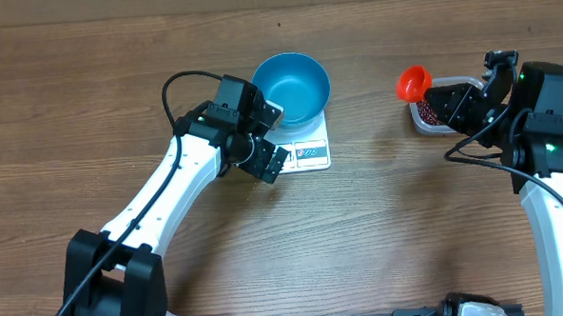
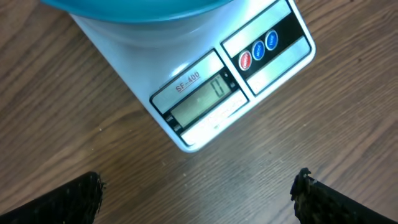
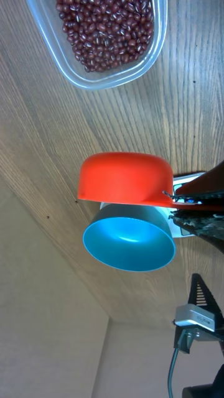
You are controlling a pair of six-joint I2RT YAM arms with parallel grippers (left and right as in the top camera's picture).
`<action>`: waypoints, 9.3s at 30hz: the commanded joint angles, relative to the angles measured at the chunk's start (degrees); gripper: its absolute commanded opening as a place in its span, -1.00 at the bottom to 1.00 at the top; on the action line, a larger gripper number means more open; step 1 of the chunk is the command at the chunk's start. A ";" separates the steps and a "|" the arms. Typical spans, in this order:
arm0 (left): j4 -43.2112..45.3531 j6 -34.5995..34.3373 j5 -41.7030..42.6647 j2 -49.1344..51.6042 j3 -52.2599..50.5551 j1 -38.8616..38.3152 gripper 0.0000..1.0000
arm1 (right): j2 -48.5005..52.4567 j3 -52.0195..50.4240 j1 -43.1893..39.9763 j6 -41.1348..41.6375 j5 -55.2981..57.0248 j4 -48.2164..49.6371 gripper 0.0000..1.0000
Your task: Scoop item into bowl and weigh 150g on scale
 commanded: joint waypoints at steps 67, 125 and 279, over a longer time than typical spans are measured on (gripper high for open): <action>21.68 -15.82 11.98 -32.26 -16.68 8.83 0.99 | -1.11 1.03 -0.22 -1.31 1.07 -1.25 -0.93; 2.51 -1.07 7.30 -32.26 -3.72 8.83 0.99 | -1.11 1.03 -0.22 -1.53 1.07 -2.12 -0.93; -0.94 -1.07 7.39 -32.26 -3.72 8.83 0.99 | 31.17 49.48 -8.83 -42.53 20.61 -39.71 -0.92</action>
